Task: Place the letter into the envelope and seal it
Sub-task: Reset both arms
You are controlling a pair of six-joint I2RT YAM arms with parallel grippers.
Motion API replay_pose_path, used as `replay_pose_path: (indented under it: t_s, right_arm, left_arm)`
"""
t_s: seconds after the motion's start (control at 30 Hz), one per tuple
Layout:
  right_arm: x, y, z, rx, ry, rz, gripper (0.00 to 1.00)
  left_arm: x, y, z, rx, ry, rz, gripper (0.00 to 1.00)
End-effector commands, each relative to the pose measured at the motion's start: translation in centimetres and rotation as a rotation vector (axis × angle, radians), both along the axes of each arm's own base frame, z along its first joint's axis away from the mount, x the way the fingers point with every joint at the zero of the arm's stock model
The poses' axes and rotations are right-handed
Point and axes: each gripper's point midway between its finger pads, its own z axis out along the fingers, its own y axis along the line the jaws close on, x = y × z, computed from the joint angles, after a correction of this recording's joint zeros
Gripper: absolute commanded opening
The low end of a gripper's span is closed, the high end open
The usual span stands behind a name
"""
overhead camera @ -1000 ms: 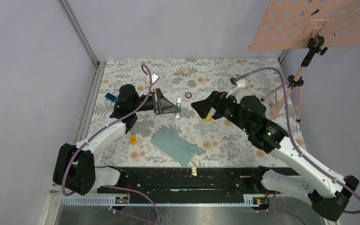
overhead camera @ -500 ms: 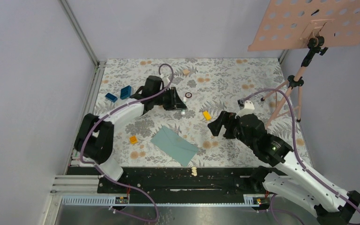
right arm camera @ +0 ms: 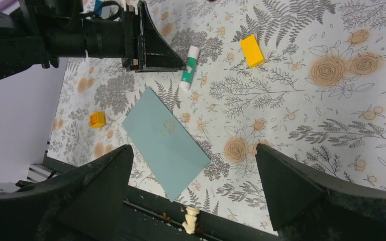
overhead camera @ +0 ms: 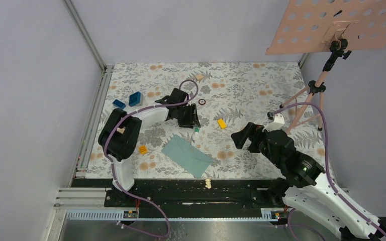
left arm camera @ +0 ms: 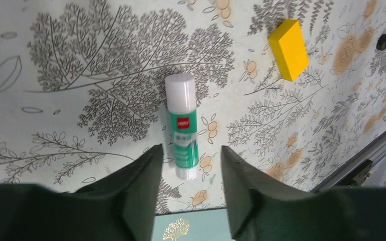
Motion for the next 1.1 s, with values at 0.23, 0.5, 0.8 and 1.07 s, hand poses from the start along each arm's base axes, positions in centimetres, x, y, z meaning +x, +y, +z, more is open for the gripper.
replay_pose_path:
  t_s: [0.23,0.5,0.8,1.07]
  right_arm:
    - [0.8,-1.4,-0.1,-0.033,0.004,-0.092,1.0]
    - [1.1,-5.1,-1.1,-0.222,0.104,-0.259,0.99]
    - [1.6,-4.9,-2.1,-0.353,0.179,-0.242,0.99]
    - [1.7,-4.8,-3.4,-0.359,0.194,-0.251,0.99]
  left_arm:
    - [2.1,-0.8,10.9,-0.042,-0.233,-0.022,0.63]
    - [-0.3,3.7,21.2,-0.056,-0.506,0.056,0.89]
    - [-4.8,10.6,20.2,0.001,-0.532,0.214,0.96]
    - [-7.0,13.4,18.2,0.032,-0.526,0.29,0.98]
